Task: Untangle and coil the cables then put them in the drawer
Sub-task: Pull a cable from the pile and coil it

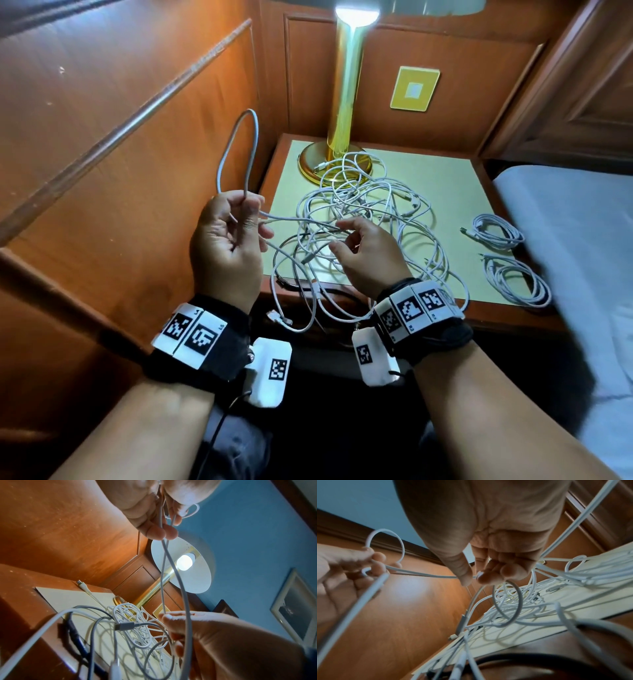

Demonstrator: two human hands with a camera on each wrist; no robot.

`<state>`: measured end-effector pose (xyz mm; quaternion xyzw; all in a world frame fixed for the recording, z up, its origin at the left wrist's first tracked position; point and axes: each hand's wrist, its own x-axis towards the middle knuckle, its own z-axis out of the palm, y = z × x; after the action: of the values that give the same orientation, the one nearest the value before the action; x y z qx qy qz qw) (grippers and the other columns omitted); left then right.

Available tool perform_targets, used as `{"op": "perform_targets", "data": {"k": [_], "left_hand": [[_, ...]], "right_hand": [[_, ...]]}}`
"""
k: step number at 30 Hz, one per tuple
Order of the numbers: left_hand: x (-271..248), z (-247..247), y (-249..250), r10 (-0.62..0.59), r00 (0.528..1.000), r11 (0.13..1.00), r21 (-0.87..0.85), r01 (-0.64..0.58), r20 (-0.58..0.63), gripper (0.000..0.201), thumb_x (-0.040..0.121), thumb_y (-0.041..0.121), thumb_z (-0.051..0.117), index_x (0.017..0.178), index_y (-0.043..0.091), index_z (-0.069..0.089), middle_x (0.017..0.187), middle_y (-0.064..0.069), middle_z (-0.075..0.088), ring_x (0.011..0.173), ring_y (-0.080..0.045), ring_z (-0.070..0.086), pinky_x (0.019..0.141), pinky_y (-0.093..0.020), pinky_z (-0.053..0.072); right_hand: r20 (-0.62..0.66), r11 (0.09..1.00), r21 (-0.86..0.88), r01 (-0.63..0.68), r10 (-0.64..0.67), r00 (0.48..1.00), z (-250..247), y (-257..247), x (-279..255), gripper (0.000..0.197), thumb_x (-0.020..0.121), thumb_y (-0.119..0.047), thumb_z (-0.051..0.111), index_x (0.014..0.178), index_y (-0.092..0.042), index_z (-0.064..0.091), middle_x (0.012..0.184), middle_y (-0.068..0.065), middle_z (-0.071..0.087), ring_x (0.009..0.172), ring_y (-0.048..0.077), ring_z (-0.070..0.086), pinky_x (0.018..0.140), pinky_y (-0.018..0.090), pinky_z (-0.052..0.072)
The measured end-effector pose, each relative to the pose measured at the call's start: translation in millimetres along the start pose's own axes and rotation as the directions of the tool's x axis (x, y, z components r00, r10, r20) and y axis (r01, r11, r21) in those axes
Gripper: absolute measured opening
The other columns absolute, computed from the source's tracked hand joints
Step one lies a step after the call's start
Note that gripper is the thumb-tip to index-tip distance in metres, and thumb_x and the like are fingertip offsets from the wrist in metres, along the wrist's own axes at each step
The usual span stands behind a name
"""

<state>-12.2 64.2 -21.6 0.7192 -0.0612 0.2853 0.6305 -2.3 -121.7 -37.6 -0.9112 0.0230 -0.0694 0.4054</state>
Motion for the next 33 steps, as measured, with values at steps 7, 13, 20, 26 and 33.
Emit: {"op": "perform_targets", "data": {"k": [7, 13, 20, 26, 33], "left_hand": [[2.1, -1.6, 2.0, -0.080, 0.997, 0.986, -0.146, 0.082, 0.018, 0.021, 0.108, 0.017, 0.041, 0.090, 0.020, 0.051, 0.065, 0.005, 0.054, 0.050, -0.014, 0.039, 0.046, -0.028, 0.031], [6.2, -3.8, -4.2, -0.089, 0.992, 0.994, -0.064, 0.083, -0.092, 0.013, 0.105, 0.026, 0.043, 0.100, 0.026, 0.055, 0.060, 0.014, 0.049, 0.048, -0.006, 0.038, 0.047, -0.024, 0.035], [6.9, -5.3, -11.3, -0.034, 0.997, 0.997, 0.063, 0.038, -0.068, 0.029, 0.098, 0.015, 0.036, 0.127, 0.017, 0.034, 0.076, -0.003, 0.050, 0.048, -0.019, 0.045, 0.054, -0.034, 0.040], [-4.9, 7.2, -12.1, 0.088, 0.966, 0.911, 0.372, -0.176, 0.243, 0.045, 0.100, 0.012, 0.050, 0.143, 0.027, 0.055, 0.103, -0.007, 0.046, 0.082, -0.011, 0.044, 0.081, -0.012, 0.038], [-2.6, 8.6, -17.5, 0.195, 0.918, 0.872, 0.368, -0.323, 0.345, 0.025, 0.089, 0.015, 0.073, 0.112, 0.021, 0.077, 0.089, -0.005, 0.041, 0.074, -0.009, 0.040, 0.074, -0.003, 0.035]], "right_hand": [[-0.096, 0.996, -0.071, -0.059, 0.052, 0.994, -5.1, 2.0, 4.8, 0.016, 0.093, -0.037, 0.065, 0.097, -0.022, 0.067, 0.084, -0.004, 0.066, 0.078, 0.017, 0.062, 0.073, 0.031, 0.050], [-0.139, 0.967, -0.234, -0.097, 0.065, 0.988, -19.5, 8.7, 7.1, 0.014, 0.090, -0.039, 0.068, 0.094, -0.026, 0.065, 0.099, 0.000, 0.061, 0.080, 0.014, 0.053, 0.070, 0.027, 0.037], [-0.114, 0.970, -0.211, 0.118, -0.144, 0.983, -17.1, 7.2, 5.4, 0.012, 0.091, -0.034, 0.066, 0.092, -0.025, 0.058, 0.093, -0.006, 0.050, 0.083, 0.009, 0.042, 0.073, 0.025, 0.032], [-0.114, 0.912, -0.176, 0.370, -0.392, 0.913, -8.5, 3.0, 2.6, 0.014, 0.088, -0.032, 0.072, 0.087, -0.024, 0.061, 0.084, -0.010, 0.045, 0.071, 0.003, 0.037, 0.065, 0.012, 0.031], [-0.168, 0.860, -0.111, 0.498, -0.510, 0.844, -4.7, -1.6, -1.7, 0.015, 0.085, -0.023, 0.077, 0.087, -0.014, 0.065, 0.086, -0.009, 0.046, 0.073, -0.001, 0.036, 0.065, 0.008, 0.035]]}}
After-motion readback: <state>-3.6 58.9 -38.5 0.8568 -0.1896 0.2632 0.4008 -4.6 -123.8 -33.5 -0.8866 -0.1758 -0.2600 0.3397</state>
